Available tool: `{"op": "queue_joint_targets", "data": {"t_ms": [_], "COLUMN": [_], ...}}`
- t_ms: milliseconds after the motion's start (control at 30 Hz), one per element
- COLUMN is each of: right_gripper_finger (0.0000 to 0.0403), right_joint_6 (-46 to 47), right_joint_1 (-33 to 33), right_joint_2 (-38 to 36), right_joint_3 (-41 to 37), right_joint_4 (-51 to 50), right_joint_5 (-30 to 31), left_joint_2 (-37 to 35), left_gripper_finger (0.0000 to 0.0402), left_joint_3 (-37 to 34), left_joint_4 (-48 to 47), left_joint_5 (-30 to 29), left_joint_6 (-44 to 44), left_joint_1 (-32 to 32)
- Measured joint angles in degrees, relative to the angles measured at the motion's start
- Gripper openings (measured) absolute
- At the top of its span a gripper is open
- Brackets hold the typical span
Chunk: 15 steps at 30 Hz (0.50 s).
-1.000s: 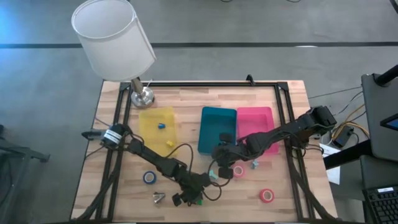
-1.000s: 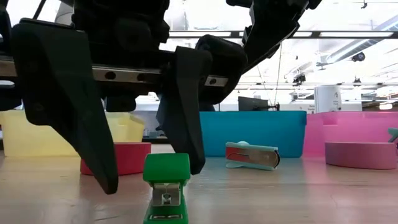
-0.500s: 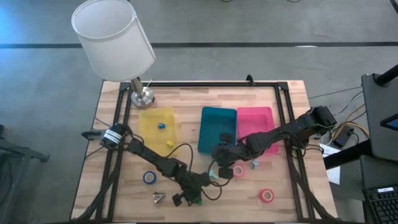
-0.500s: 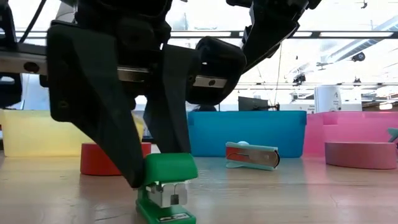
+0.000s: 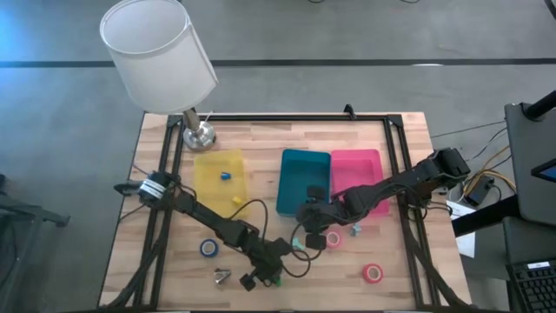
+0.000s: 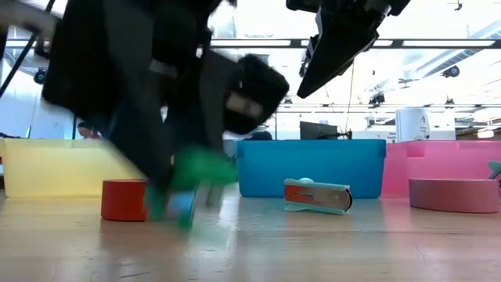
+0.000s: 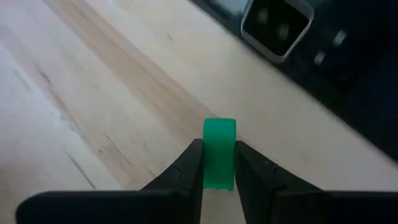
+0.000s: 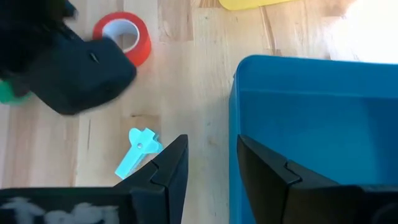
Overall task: Pick and place Stapler, Stapler remover, tape
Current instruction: Put the green stapler into the yellow bin
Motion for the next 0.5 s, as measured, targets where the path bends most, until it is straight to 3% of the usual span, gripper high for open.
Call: {"op": "queue_joint_targets", "data": {"t_ms": [300,500], "right_gripper_finger": [0.0122,0.0132], "right_joint_6": [0.00,0.01], "right_joint_1": [0.00,0.00], "right_joint_2": [0.04,0.05], "right_joint_3": [-4.18,-6.15], "right_joint_4": [4.09,6.82], "right_joint_5": [1.85,4.91], "left_joint_2": [-11.18,-21.21], "left_gripper_finger": [0.0072,0.0072], "left_joint_3": [0.02,-0.02], "left_joint_4": [-17.33,-32.98], "left_joint_5": [-15.86,-27.98], "left_joint_6": [-3.93,-12.78], "left_joint_1": [-0.69,-1.12]}}
